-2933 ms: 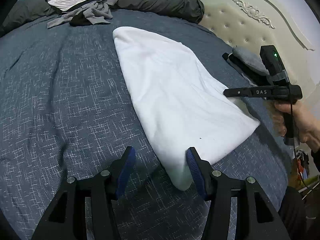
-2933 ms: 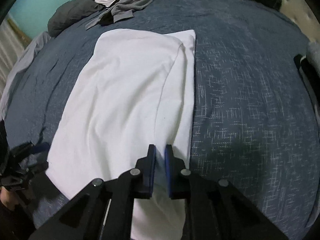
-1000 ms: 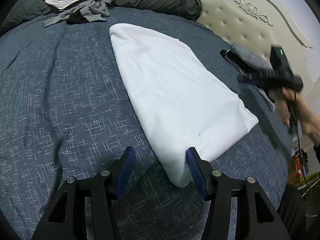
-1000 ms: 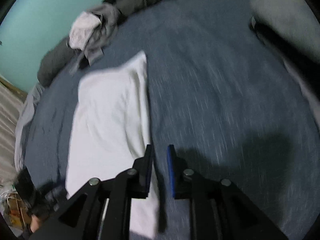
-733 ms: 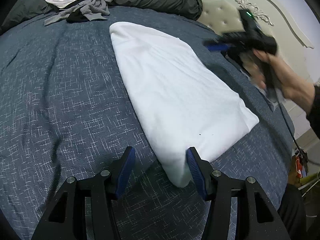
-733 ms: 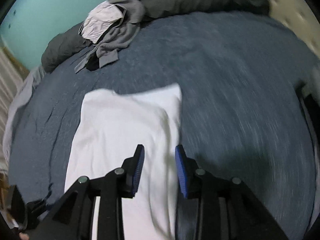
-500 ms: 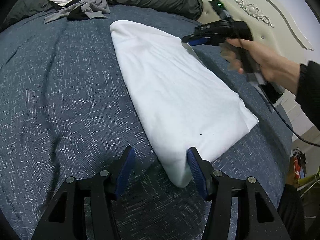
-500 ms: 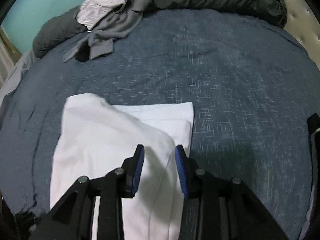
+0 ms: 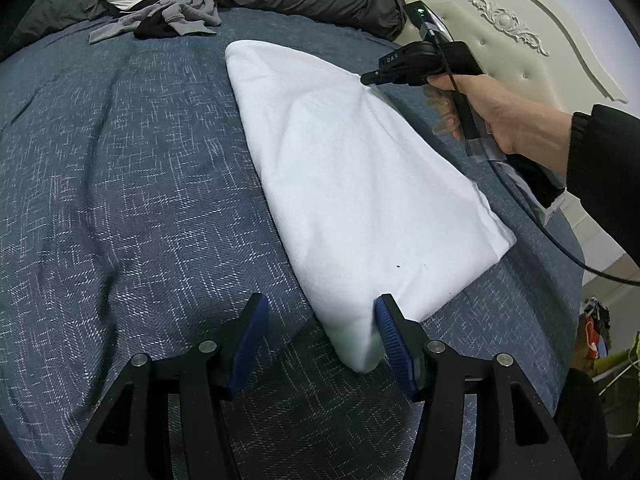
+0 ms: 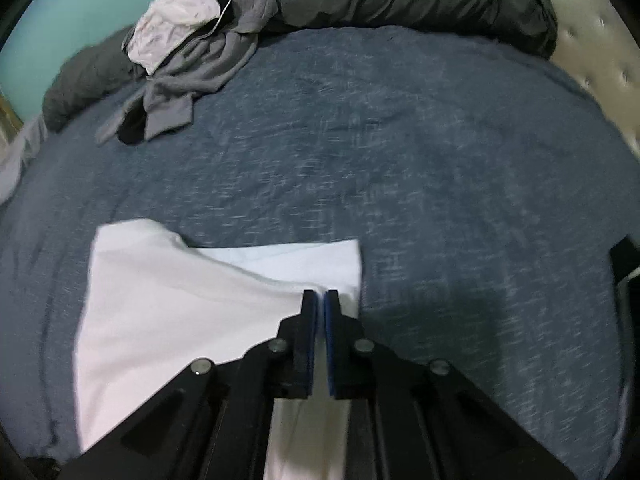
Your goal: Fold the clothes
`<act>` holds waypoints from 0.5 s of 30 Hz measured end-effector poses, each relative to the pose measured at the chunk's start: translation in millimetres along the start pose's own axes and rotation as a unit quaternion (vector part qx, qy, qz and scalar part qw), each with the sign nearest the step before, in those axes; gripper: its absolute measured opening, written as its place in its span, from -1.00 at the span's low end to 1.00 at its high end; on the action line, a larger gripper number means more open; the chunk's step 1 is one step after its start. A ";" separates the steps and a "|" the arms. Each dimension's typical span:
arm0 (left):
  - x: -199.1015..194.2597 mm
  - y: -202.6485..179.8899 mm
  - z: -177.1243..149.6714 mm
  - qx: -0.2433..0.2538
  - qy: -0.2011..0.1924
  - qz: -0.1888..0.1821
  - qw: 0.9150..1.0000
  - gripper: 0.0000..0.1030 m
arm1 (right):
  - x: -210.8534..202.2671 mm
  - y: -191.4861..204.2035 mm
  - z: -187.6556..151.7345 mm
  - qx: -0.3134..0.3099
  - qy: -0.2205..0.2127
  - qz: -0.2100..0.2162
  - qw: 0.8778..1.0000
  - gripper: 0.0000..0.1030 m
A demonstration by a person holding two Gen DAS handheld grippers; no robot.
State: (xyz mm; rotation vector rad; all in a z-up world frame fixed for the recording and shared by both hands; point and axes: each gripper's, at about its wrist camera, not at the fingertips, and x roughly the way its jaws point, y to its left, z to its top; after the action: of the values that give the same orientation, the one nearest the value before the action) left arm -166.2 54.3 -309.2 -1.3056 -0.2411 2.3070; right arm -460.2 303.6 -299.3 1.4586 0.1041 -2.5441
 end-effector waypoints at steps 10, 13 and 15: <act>-2.6 -0.3 -4.3 0.001 0.001 0.001 1.000 0.17 | -33.9 -21.6 -1.6 0.020 -0.038 0.058 0.997 -0.98; -4.1 -1.9 -5.6 0.003 0.001 0.005 1.000 0.17 | -39.2 -7.0 -15.2 -0.006 -0.019 0.075 0.997 -0.97; -5.0 -2.2 -7.0 0.003 0.002 0.005 1.000 0.17 | -34.0 -2.3 -21.9 0.000 0.006 0.087 0.996 -0.92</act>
State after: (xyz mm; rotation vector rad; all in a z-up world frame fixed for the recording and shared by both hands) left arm -157.4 53.2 -308.3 -1.3118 -0.2258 2.3118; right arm -425.6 314.4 -281.3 1.4155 -0.0197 -2.3962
